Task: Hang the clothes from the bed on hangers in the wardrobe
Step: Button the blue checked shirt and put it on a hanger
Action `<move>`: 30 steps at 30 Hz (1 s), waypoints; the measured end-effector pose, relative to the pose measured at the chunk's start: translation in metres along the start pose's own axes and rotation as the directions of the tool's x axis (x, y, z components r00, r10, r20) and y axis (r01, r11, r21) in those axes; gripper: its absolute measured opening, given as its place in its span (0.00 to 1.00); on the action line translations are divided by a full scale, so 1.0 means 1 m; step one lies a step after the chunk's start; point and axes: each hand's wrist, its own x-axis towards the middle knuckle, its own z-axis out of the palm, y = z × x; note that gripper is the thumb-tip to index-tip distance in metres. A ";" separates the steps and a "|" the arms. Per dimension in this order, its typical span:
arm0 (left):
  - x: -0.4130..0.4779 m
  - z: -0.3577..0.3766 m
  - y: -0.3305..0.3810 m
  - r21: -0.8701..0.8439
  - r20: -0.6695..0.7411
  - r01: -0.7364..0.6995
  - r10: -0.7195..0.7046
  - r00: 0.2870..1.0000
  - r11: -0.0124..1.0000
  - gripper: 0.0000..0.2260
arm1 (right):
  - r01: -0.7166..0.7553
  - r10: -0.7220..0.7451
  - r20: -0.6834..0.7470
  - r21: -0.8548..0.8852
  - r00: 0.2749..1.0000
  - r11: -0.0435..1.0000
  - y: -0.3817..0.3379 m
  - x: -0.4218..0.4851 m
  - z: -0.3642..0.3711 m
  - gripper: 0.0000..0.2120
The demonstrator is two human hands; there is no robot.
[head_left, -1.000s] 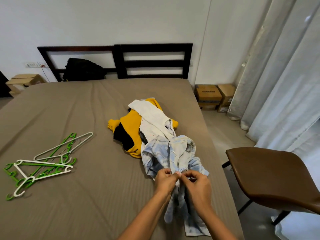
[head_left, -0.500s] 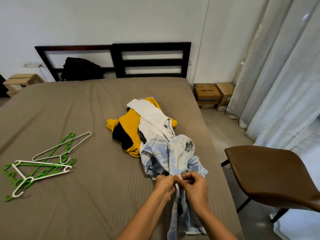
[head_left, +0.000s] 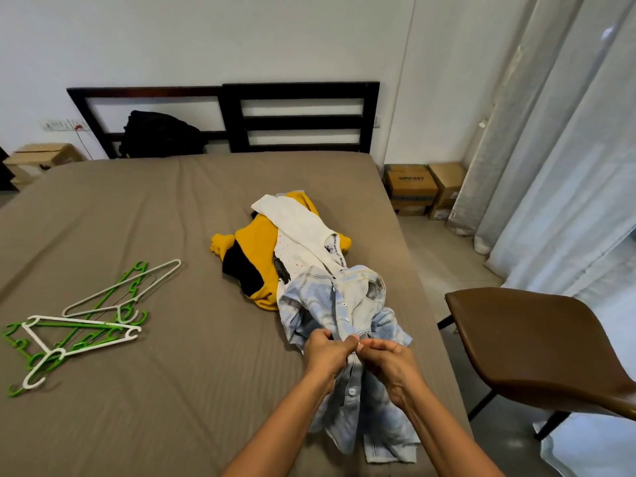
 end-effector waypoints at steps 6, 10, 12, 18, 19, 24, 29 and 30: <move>0.007 0.000 -0.003 -0.087 0.079 0.006 0.001 0.997 0.996 0.15 | -0.147 0.145 0.058 0.042 0.988 0.988 -0.006 0.004 -0.001 0.07; 0.007 -0.002 -0.007 -0.009 0.080 -0.101 0.101 0.992 0.995 0.13 | 0.114 -0.109 0.036 -0.189 0.993 0.975 -0.003 0.005 -0.004 0.05; 0.007 -0.002 -0.009 0.089 0.067 -0.195 0.189 0.980 0.977 0.13 | 0.321 -0.332 0.059 -0.460 0.941 0.828 0.001 0.006 -0.004 0.04; -0.003 0.001 -0.016 0.251 -0.018 -0.405 0.422 0.906 0.879 0.12 | 0.356 -0.454 0.017 -0.648 0.891 0.674 0.009 0.009 0.003 0.05; -0.004 0.003 -0.018 0.258 -0.029 -0.412 0.433 0.901 0.874 0.12 | 0.347 -0.471 0.005 -0.684 0.882 0.642 0.011 0.009 0.006 0.07; -0.005 0.005 -0.023 0.220 -0.035 -0.399 0.416 0.909 0.890 0.13 | 0.286 -0.471 0.005 -0.800 0.882 0.528 0.017 0.011 0.010 0.14; 0.005 -0.004 -0.032 -0.033 0.083 -0.269 0.271 0.959 0.962 0.13 | -0.036 0.044 0.008 -0.437 0.999 0.899 -0.003 0.016 0.005 0.14; 0.009 -0.006 -0.035 -0.039 0.108 -0.267 0.270 0.957 0.963 0.13 | -0.135 0.156 0.033 -0.350 0.987 0.927 -0.004 0.018 0.002 0.12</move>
